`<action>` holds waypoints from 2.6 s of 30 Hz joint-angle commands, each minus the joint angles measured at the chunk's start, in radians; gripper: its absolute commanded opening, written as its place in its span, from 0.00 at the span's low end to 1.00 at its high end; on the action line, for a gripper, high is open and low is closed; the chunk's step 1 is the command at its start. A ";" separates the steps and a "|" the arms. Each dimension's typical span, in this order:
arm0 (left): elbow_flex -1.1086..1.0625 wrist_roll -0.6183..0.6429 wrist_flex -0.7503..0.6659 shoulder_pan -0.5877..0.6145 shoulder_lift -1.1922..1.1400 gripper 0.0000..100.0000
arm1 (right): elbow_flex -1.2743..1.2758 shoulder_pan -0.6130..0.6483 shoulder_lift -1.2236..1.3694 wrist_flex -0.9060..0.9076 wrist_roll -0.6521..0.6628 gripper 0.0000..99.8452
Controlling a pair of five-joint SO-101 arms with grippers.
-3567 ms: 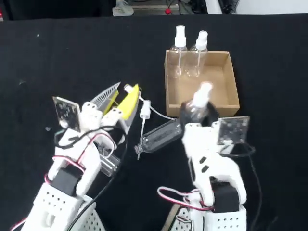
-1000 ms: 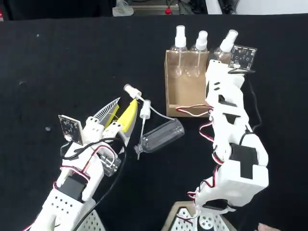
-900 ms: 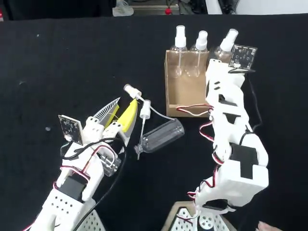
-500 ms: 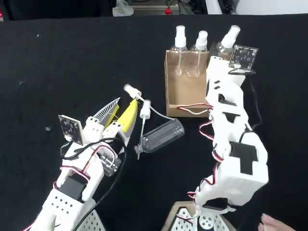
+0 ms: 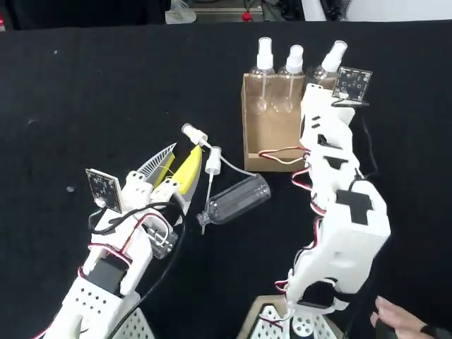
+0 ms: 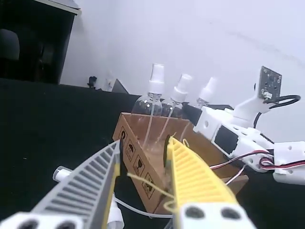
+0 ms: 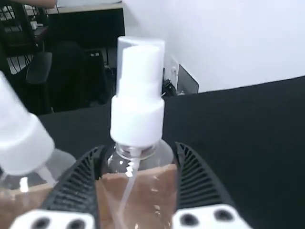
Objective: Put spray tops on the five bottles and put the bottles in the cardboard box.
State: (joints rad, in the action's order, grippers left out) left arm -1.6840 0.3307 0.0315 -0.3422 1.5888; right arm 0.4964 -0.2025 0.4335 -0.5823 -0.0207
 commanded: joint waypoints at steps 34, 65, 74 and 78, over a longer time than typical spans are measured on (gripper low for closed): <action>-0.024 0.008 -0.015 -0.001 0.003 0.16 | -0.085 0.028 0.024 -0.017 -0.009 0.17; -0.022 0.008 -0.015 -0.001 0.003 0.16 | -0.054 0.043 0.016 -0.017 -0.005 0.23; -0.022 0.008 -0.015 0.001 0.003 0.16 | -0.051 0.040 0.015 -0.017 -0.005 0.26; -0.022 0.008 -0.015 0.001 0.003 0.16 | -0.051 0.037 0.015 -0.017 -0.005 0.26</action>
State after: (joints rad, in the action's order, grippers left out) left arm -1.6840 0.3307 0.0315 -0.3422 1.5888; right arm 0.4672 -0.1826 0.4657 -0.5823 -0.0222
